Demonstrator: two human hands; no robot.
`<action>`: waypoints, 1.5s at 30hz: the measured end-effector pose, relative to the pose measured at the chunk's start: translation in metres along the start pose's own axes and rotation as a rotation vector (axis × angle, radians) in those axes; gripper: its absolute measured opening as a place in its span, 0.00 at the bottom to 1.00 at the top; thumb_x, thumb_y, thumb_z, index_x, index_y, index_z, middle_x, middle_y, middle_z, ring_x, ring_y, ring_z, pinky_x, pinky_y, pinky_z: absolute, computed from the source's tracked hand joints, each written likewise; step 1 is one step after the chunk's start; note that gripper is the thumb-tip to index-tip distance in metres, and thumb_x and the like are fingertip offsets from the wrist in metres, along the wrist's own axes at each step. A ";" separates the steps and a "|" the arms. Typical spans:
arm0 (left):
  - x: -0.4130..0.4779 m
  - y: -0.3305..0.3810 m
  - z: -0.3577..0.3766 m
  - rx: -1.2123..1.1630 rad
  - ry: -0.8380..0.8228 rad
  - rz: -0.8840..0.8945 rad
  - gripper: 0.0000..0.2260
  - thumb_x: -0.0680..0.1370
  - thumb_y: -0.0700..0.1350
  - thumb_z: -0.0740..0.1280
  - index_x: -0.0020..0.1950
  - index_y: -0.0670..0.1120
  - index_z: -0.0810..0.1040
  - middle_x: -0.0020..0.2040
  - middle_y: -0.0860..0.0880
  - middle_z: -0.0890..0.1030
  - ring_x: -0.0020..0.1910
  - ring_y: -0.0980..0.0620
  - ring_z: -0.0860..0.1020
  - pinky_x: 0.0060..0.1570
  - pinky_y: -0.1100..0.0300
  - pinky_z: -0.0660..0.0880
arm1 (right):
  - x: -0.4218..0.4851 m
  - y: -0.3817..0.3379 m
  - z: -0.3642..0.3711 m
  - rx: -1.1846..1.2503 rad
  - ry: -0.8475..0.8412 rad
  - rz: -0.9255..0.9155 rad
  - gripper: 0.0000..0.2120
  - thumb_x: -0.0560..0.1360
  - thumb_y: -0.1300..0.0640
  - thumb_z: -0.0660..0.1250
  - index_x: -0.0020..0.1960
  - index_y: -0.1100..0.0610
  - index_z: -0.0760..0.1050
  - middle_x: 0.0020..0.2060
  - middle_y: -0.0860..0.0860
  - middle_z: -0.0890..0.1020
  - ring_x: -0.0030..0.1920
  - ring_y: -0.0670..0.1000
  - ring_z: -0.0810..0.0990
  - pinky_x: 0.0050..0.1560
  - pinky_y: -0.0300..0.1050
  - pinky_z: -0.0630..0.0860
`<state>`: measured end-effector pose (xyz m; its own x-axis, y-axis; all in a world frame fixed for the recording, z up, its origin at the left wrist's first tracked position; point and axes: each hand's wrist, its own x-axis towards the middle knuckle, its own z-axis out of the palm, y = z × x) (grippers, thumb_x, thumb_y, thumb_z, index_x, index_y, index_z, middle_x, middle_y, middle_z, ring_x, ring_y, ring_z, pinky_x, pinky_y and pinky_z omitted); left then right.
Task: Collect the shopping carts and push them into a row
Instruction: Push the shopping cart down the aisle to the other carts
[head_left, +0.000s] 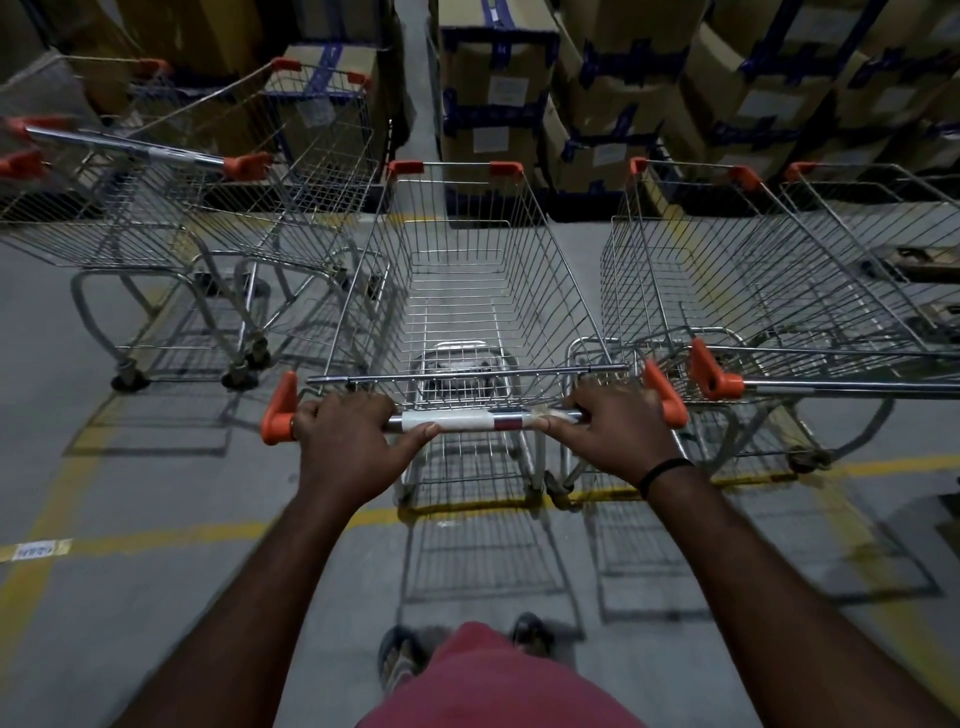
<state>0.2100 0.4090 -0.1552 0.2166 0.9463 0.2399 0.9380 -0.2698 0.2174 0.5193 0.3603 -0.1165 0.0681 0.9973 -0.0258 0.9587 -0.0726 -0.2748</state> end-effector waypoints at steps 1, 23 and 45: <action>-0.002 0.000 0.000 0.001 0.005 0.001 0.29 0.72 0.77 0.54 0.41 0.54 0.79 0.39 0.54 0.77 0.46 0.45 0.77 0.51 0.48 0.63 | -0.002 0.000 0.000 -0.012 0.006 -0.003 0.33 0.69 0.21 0.55 0.46 0.49 0.79 0.39 0.45 0.80 0.45 0.49 0.76 0.50 0.50 0.60; -0.001 0.008 0.000 0.046 -0.006 0.046 0.28 0.73 0.76 0.54 0.40 0.53 0.79 0.39 0.53 0.77 0.45 0.44 0.77 0.48 0.48 0.64 | -0.005 0.006 -0.004 -0.011 0.024 -0.001 0.34 0.67 0.21 0.55 0.43 0.50 0.78 0.36 0.46 0.80 0.46 0.52 0.79 0.51 0.49 0.68; 0.035 0.008 0.009 -0.081 -0.123 0.067 0.35 0.66 0.84 0.44 0.32 0.55 0.71 0.32 0.55 0.73 0.43 0.42 0.80 0.50 0.46 0.76 | 0.013 0.046 -0.013 -0.160 -0.019 0.023 0.38 0.67 0.18 0.50 0.47 0.48 0.82 0.41 0.45 0.83 0.49 0.48 0.80 0.68 0.54 0.60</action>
<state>0.2274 0.4411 -0.1536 0.3137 0.9392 0.1398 0.8966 -0.3415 0.2821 0.5678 0.3703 -0.1169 0.0868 0.9950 -0.0490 0.9888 -0.0920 -0.1173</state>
